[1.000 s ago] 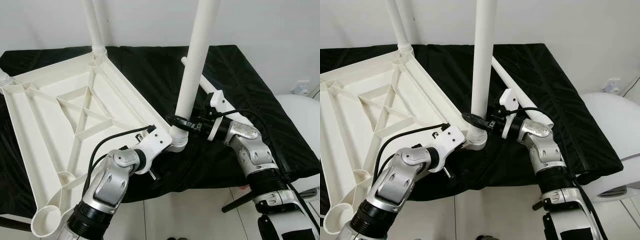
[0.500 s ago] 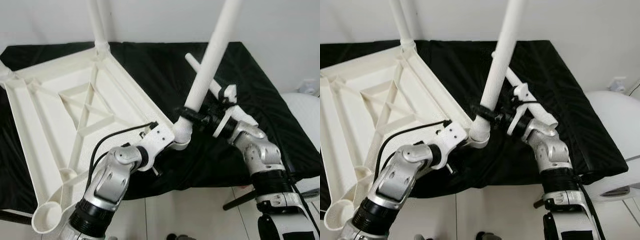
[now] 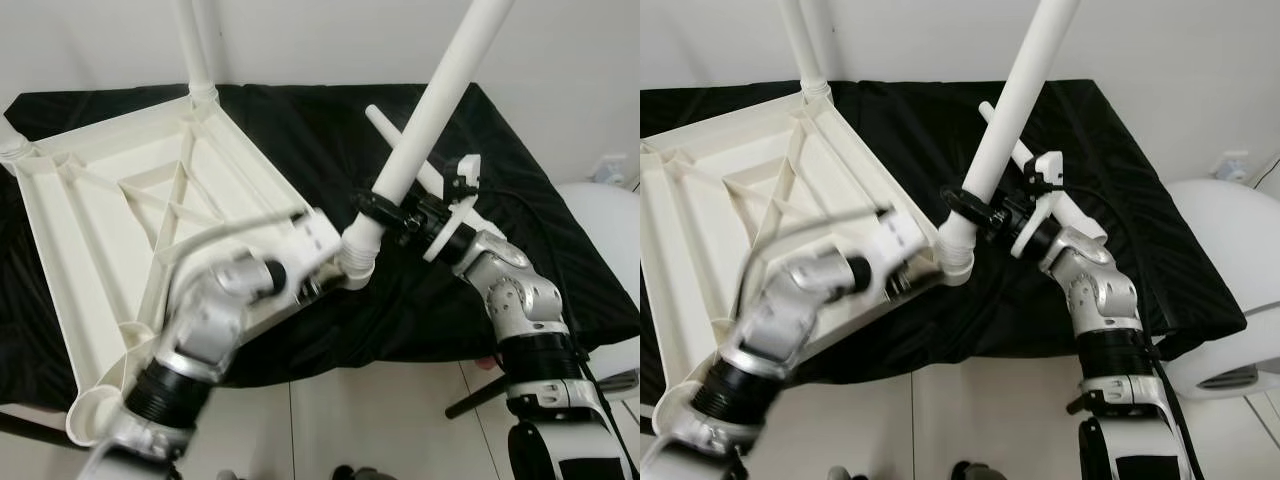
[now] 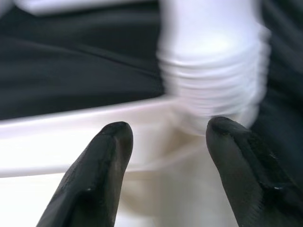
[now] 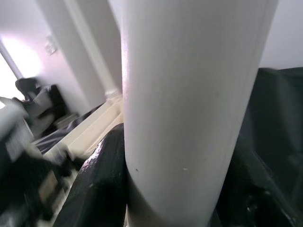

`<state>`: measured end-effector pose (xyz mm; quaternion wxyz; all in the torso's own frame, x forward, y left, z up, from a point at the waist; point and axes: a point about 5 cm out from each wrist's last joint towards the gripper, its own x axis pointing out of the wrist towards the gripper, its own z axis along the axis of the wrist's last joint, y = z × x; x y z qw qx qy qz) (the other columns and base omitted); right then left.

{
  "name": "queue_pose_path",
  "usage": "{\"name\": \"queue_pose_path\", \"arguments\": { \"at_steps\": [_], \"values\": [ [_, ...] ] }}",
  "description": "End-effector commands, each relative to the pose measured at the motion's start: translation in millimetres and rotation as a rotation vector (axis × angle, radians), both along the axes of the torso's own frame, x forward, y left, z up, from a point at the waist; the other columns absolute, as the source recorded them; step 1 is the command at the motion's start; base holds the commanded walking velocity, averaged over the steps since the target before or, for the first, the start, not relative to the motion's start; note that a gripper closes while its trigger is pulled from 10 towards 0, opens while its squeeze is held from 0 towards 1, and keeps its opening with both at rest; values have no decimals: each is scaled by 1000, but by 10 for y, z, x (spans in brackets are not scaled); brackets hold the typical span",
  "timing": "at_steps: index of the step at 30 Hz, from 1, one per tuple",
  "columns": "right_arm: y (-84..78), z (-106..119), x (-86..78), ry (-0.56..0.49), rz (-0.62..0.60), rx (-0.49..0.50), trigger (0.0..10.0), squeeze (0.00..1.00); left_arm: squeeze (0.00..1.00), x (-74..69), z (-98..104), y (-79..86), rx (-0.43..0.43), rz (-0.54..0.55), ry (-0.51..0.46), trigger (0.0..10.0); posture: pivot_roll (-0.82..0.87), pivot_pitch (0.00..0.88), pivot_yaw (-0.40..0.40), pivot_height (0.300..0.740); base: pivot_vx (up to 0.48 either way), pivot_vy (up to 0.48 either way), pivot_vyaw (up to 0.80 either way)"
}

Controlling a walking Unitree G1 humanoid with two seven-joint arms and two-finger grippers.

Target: Building children table

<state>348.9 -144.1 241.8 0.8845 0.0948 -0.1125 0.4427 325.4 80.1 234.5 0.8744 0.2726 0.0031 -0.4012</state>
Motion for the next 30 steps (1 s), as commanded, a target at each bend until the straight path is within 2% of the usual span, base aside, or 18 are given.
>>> {"name": "queue_pose_path", "arguments": {
  "at_steps": [1, 6, 9, 10, 12, 18, 19, 23, 26, 28, 30],
  "values": [
    [-46, 70, 18, -29, -27, 16, 10000, 0, 0, -8, -66, -4, -11, -29, 35, 10000, -53, 126, 14, 740, 0, 0, 0],
    [-144, 81, 48, -28, -99, 38, 10000, 0, 0, 9, 38, 34, -76, -43, 43, 10000, -54, 123, 20, 740, 0, 0, 0],
    [-233, 10, 56, -17, -169, 33, 10000, 0, 0, 3, 227, 64, -250, -88, 87, 10000, -50, 117, 22, 740, 0, 0, 0],
    [-233, 10, 56, -17, -169, 33, 10000, 0, 0, 3, 227, 64, -250, -88, 87, 10000, -50, 117, 22, 740, 0, 0, 0],
    [-228, -40, 43, -10, -176, 27, 10000, 0, 0, 9, 308, 57, -328, -120, 114, 10000, -45, 106, 24, 740, 0, 0, 0],
    [-212, -85, 25, -3, -170, 28, 10000, 0, 0, 34, 442, 22, -387, -170, 114, 10000, -32, 97, 26, 740, 0, 0, 0],
    [-204, -96, 20, -2, -161, 21, 10000, 0, 1000, 31, 503, -6, -412, -195, 120, 10000, -29, 91, 26, 740, 0, 0, 0],
    [-180, -119, 15, -2, -138, -7, 10000, 0, 1000, 11, 660, -51, -462, -264, 142, 10000, -29, 80, 28, 740, 0, 0, 0],
    [-170, -114, 10, -7, -124, -19, 10000, 0, 1000, 12, 728, -59, -473, -275, 136, 10000, -30, 79, 29, 740, 0, 0, 0],
    [-145, -95, 5, -17, -90, -46, 10000, 0, 1000, 18, 876, -85, -507, -300, 126, 10000, -31, 73, 25, 740, 0, 0, 0],
    [-145, -95, 5, -17, -90, -46, 10000, 0, 1000, 18, 876, -85, -507, -300, 126, 10000, -31, 73, 25, 740, 0, 0, 0]
  ]
}}
